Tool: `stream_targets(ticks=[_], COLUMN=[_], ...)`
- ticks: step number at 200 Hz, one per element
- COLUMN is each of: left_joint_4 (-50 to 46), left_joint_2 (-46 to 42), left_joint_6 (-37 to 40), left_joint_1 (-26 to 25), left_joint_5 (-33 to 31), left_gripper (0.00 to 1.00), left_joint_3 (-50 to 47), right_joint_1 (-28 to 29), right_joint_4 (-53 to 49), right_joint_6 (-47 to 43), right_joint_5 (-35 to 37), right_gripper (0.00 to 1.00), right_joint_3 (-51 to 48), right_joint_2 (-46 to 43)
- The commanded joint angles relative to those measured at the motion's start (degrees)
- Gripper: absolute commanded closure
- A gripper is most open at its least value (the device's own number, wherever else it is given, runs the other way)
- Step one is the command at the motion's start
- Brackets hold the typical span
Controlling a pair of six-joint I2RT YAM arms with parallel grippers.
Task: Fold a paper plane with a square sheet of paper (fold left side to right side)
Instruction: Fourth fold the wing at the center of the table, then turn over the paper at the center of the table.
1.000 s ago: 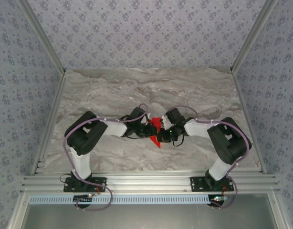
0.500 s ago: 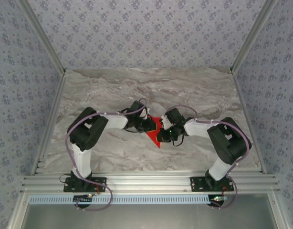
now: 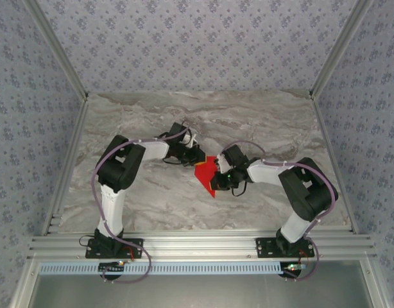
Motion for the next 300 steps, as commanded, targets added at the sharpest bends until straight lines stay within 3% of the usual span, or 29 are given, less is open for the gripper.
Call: stream_targets(ticks=[1, 57, 132, 171, 201, 235, 276, 300], left_joint_4=[-1.07, -4.55, -8.90, -4.59, 5.21, 12.23, 14.30, 14.42], left_joint_2=[4.26, 6.17, 0.96, -6.82, -15.36, -21.65, -19.24, -15.00], left_joint_6=[4.68, 5.94, 8.03, 6.59, 1.19, -3.45, -5.53, -6.26], left_joint_1=[5.42, 7.17, 9.96, 9.95, 8.40, 2.49, -3.84, -4.83], left_joint_5=[-11.06, -11.34, -11.23, -9.95, -8.29, -9.10, -11.43, -11.37], left_gripper=[0.90, 0.89, 0.84, 0.81, 0.74, 0.64, 0.58, 0.56], left_joint_3=[3.11, 8.30, 12.21, 4.85, -8.07, -17.71, -18.46, -15.77], right_joint_1=[0.78, 1.33, 1.92, 1.92, 0.92, -3.70, -8.87, -9.37], right_joint_4=[-13.17, -13.52, -13.36, -7.69, -3.12, -0.55, -3.12, -6.01], right_joint_6=[-1.35, -1.43, -2.29, -1.45, -1.26, -1.41, -2.94, -3.82], right_joint_5=[7.70, 7.48, 6.16, 1.32, -1.61, -1.85, 2.84, 3.40], right_gripper=[1.00, 1.00, 1.00, 1.00, 0.81, 0.61, 0.37, 0.32], right_joint_3=[-3.98, -3.82, -2.53, -2.50, -3.04, -5.88, -10.40, -11.69], right_joint_2=[3.11, 2.99, 2.44, -0.95, -7.09, -17.17, -30.70, -36.46])
